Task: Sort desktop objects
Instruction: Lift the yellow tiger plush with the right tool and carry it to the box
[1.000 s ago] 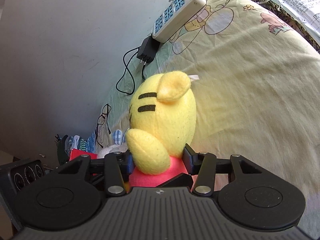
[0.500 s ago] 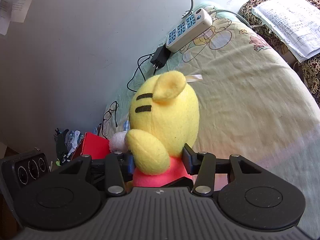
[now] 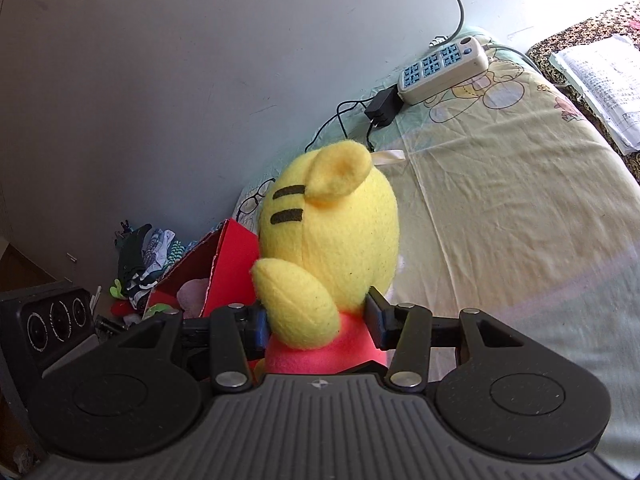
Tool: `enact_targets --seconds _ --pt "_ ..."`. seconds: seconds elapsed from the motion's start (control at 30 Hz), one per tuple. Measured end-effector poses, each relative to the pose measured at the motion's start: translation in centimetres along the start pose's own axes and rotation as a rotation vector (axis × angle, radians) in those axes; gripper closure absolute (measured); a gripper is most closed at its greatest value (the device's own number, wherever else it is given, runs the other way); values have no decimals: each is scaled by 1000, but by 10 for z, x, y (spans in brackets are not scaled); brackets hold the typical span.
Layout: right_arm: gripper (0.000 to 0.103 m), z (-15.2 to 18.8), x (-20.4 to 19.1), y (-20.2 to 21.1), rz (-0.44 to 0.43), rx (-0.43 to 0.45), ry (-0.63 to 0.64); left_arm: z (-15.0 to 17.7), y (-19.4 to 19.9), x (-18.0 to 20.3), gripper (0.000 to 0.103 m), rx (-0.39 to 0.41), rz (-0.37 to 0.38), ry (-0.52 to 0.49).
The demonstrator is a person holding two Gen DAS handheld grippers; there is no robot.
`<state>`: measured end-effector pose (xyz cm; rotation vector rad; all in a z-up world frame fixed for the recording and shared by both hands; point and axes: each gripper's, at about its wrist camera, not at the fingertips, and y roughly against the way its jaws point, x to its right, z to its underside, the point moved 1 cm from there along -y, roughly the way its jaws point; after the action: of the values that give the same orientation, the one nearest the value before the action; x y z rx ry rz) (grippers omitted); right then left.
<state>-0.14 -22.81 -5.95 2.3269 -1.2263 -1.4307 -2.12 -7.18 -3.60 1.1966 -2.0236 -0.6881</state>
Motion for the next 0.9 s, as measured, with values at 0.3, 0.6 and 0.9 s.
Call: enact_targets --seconds 0.3,0.6,0.9 --pt "54 10 -64 -14 -28 31 96 5 60 -40 20 97 -3 43" --pt "54 9 -129 -44 -72 62 218 -3 109 -88 20 196 -45 70" --pt "53 9 -178 -92 -79 77 319 -9 128 -145 20 239 -79 93"
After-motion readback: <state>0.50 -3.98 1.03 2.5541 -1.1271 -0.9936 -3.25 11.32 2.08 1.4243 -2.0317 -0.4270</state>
